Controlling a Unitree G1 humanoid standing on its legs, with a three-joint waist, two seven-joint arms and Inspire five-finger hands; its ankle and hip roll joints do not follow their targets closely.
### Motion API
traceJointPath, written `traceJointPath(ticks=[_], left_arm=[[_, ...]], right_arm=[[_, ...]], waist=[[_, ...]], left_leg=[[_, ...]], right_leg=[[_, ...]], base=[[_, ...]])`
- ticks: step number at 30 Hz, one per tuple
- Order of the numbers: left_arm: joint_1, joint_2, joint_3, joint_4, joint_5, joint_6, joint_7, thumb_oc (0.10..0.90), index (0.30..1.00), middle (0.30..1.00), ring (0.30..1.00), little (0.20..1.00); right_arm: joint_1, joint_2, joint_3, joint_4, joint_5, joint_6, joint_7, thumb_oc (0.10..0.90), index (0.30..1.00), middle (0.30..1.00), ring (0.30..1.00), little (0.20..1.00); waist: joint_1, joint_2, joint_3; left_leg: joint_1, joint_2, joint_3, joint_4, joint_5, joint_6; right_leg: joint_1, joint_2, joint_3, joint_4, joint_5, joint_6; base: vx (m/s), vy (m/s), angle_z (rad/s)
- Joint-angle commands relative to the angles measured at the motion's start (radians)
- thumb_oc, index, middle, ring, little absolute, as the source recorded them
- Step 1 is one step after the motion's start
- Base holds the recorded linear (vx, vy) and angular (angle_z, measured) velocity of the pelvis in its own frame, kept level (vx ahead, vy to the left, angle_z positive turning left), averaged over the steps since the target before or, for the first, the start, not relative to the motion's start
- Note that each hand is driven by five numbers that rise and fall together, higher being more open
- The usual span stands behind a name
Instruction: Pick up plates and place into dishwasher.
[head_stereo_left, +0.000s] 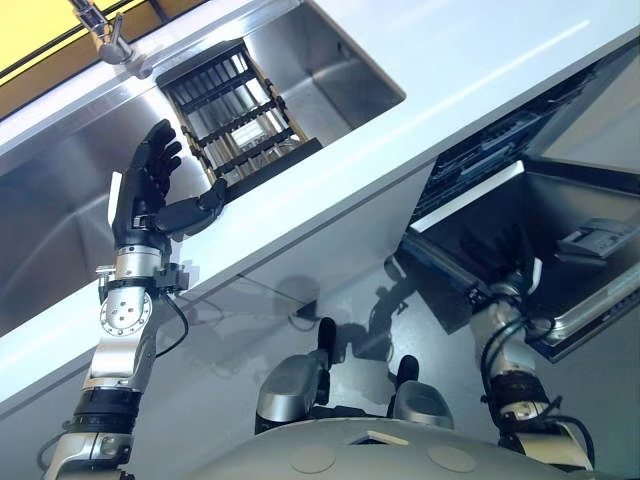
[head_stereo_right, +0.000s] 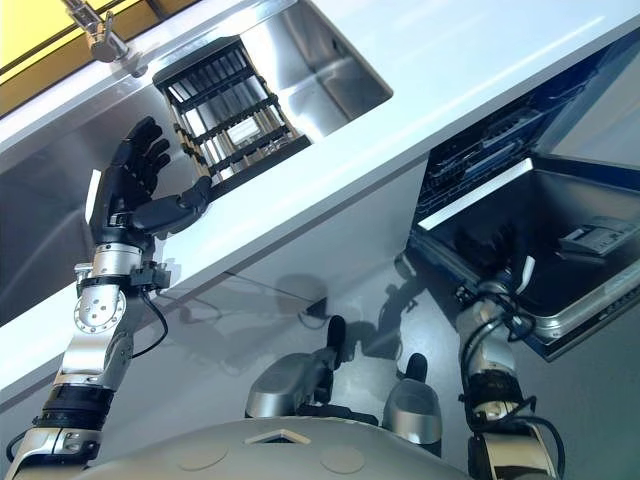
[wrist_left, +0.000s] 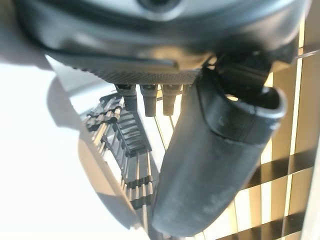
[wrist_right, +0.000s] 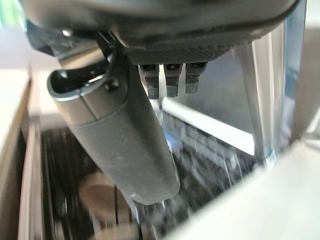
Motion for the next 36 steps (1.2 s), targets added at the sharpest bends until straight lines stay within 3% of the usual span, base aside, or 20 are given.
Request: traceJointPath(ticks=[1,4,9,13,17,25,29,32,33,36], left_arm=[[-0.01,0.025,0.069,-0.052,0.031,-0.063,-0.021,0.8,0.9,0.9,0.9,0.9],[-0.01,0.031,0.082,-0.048,0.03,-0.061,-0.036,0.8,0.9,0.9,0.9,0.9],[-0.017,0.05,0.106,-0.043,0.025,-0.043,-0.041,0.8,0.9,0.9,0.9,0.9],[-0.005,0.068,0.155,-0.029,0.016,-0.035,-0.064,0.8,0.9,0.9,0.9,0.9],[-0.007,0.08,0.182,0.0,0.007,-0.039,-0.085,0.8,0.9,0.9,0.9,0.9],[-0.046,0.128,0.158,0.019,0.007,-0.029,-0.076,0.8,0.9,0.9,0.9,0.9],[-0.07,0.142,0.123,0.013,0.007,-0.014,-0.055,0.8,0.9,0.9,0.9,0.9],[-0.1,0.144,0.091,0.011,0.013,-0.013,-0.035,0.8,0.9,0.9,0.9,0.9],[-0.125,0.14,0.07,0.012,0.02,-0.02,-0.014,0.8,0.9,0.9,0.9,0.9],[-0.213,0.151,0.035,0.041,0.012,-0.066,0.039,0.8,0.9,0.9,0.9,0.9]], right_arm=[[-0.019,-0.039,-0.018,-0.086,0.0,-0.123,0.002,0.8,0.9,0.9,0.9,0.9],[0.001,-0.041,-0.042,-0.079,-0.025,-0.147,-0.042,0.8,0.9,0.9,0.9,0.9],[0.024,-0.072,-0.066,-0.088,-0.203,-0.15,-0.12,0.8,0.9,0.9,0.9,0.9],[0.059,-0.119,-0.118,-0.109,-0.268,-0.149,-0.071,0.8,0.9,0.9,0.9,0.9],[0.085,-0.143,-0.167,-0.07,-0.222,-0.153,-0.037,0.8,0.9,0.9,0.9,0.9],[0.091,-0.164,-0.231,0.065,-0.091,-0.176,-0.115,0.8,0.9,0.9,0.9,0.9],[0.075,-0.176,-0.241,0.101,0.006,-0.161,-0.071,0.8,0.9,0.9,0.9,0.9],[0.057,-0.205,-0.238,0.117,0.127,-0.158,0.035,0.8,0.9,0.9,0.9,0.9],[0.036,-0.226,-0.233,0.117,0.257,-0.147,0.153,0.8,0.9,0.9,0.9,0.9],[-0.053,-0.281,-0.215,0.133,0.496,-0.114,0.334,0.8,0.9,0.9,0.9,0.9]], waist=[[-0.022,-0.018,-0.122],[-0.029,-0.027,-0.134],[-0.042,-0.041,-0.15],[-0.06,-0.063,-0.156],[-0.073,-0.077,-0.158],[-0.091,-0.073,-0.158],[-0.097,-0.056,-0.151],[-0.102,-0.038,-0.13],[-0.104,-0.024,-0.114],[-0.104,0.008,-0.047]], left_leg=[[0.064,-0.073,0.054,0.073,-0.194,0.04],[0.082,-0.069,0.061,0.059,-0.196,0.04],[0.103,-0.058,0.073,0.042,-0.199,0.04],[0.109,-0.046,0.088,0.062,-0.219,0.043],[0.112,-0.038,0.097,0.079,-0.233,0.046],[0.121,-0.028,0.096,0.09,-0.242,0.044],[0.115,-0.027,0.088,0.096,-0.237,0.039],[0.081,-0.028,0.075,0.117,-0.229,0.032],[0.046,-0.03,0.067,0.137,-0.223,0.026],[-0.075,-0.038,0.056,0.206,-0.213,0.011]], right_leg=[[-0.105,0.016,0.017,0.074,0.012,-0.007],[-0.089,0.023,0.019,0.062,0.013,-0.004],[-0.072,0.034,0.026,0.06,0.005,-0.003],[-0.07,0.049,0.039,0.084,-0.018,-0.007],[-0.07,0.06,0.046,0.109,-0.036,-0.012],[-0.068,0.077,0.053,0.142,-0.062,-0.023],[-0.076,0.077,0.05,0.167,-0.078,-0.03],[-0.111,0.071,0.046,0.211,-0.097,-0.039],[-0.146,0.066,0.043,0.245,-0.111,-0.047],[-0.253,0.056,0.038,0.323,-0.143,-0.067]], base=[[0.02,-0.067,-0.14],[0.01,-0.068,-0.14],[-0.02,-0.081,-0.09],[-0.05,-0.12,-0.11],[-0.01,-0.11,-0.15],[0.04,-0.091,-0.12],[0.07,-0.039,-0.03],[0.0,-0.01,0.0],[-0.09,0.003,0.0],[-0.33,0.001,0.05]])
